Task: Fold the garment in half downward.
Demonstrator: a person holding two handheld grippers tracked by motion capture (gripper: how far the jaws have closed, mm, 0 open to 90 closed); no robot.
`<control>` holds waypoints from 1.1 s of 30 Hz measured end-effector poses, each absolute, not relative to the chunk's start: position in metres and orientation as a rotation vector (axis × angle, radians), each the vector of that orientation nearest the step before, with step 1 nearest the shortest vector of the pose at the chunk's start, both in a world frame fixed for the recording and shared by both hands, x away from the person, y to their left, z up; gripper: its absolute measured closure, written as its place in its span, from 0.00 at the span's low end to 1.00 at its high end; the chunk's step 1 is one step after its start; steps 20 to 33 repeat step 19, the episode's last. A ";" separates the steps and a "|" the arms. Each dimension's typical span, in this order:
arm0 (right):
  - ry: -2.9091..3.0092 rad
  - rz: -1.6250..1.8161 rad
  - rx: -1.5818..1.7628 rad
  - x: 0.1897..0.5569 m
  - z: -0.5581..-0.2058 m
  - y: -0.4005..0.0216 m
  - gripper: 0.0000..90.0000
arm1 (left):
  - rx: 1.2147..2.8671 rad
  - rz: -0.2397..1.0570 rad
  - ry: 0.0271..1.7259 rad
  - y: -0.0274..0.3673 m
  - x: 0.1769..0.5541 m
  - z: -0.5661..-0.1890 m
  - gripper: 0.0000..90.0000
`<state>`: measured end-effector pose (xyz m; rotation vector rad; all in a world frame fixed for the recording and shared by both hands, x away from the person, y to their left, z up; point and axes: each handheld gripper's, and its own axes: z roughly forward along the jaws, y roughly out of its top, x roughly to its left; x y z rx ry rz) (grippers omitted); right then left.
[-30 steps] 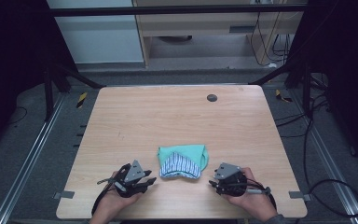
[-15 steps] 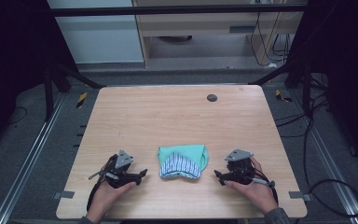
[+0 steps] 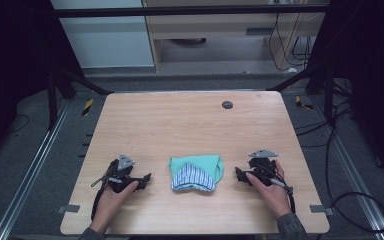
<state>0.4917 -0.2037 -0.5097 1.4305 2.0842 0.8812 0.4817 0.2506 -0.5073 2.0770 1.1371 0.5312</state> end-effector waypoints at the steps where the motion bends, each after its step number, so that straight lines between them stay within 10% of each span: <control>1: 2.077 0.884 1.435 0.492 -0.510 -0.204 0.09 | 2.084 0.536 1.137 0.251 0.482 -0.507 0.11; 33: 1.980 0.848 1.549 0.501 -0.512 -0.202 0.00 | 2.116 0.507 1.157 0.245 0.509 -0.509 0.00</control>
